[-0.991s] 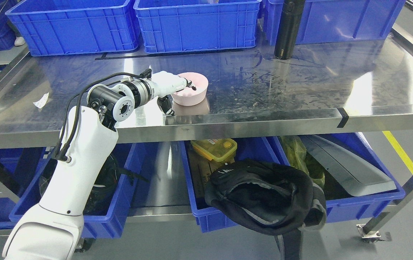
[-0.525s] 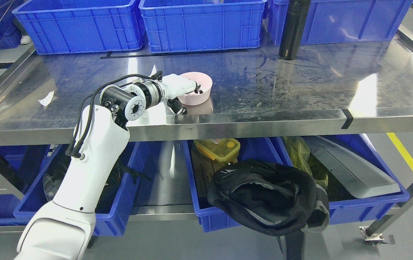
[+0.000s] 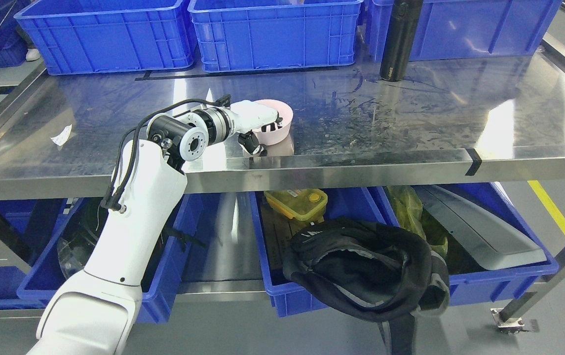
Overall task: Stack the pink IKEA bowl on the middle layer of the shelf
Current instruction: 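Lift the pink bowl up off the shelf with the left hand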
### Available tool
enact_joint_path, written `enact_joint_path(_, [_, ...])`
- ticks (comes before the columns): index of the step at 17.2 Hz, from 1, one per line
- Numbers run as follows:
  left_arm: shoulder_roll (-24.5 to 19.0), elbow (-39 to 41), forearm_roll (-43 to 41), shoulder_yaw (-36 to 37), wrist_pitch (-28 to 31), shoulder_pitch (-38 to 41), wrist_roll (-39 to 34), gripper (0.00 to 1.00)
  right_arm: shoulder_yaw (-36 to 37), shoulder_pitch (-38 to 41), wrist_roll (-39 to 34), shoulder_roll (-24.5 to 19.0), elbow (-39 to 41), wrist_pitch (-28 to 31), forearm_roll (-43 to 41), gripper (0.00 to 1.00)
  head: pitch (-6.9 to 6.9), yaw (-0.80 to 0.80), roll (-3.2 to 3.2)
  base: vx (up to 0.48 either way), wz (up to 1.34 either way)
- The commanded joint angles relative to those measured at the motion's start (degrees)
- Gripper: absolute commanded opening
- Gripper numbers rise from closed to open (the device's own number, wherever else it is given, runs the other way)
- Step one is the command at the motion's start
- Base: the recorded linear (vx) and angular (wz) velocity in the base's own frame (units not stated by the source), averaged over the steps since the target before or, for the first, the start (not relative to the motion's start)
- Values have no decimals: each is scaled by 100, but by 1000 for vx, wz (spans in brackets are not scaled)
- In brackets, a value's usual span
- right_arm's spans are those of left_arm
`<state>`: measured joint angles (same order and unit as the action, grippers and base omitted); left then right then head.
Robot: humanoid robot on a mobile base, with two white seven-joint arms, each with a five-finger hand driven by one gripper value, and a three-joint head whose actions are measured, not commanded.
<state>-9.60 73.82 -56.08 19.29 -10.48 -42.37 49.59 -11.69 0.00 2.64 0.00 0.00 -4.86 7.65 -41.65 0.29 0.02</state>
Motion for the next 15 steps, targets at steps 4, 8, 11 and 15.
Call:
enact_joint_path(4, [564, -96, 71, -1461, -938, 44, -45, 10, 0, 88, -1, 100, 100, 2, 8, 100, 0, 0, 0, 0, 0])
enact_joint_path(8, [860, 202, 202, -2646, -2085, 71, -72, 10, 0, 88, -1, 100, 100, 2, -1, 100, 0, 0, 0, 0, 0])
enact_joint_path(11, [860, 518, 720, -3167, -3002, 316, -72, 10, 0, 88, -1, 100, 100, 2, -1, 100, 0, 0, 0, 0, 0])
enact_joint_path(15, [860, 1124, 1615, -3335, -3452, 825, -72, 10, 0, 88, -1, 100, 100, 2, -1, 100, 0, 0, 0, 0, 0])
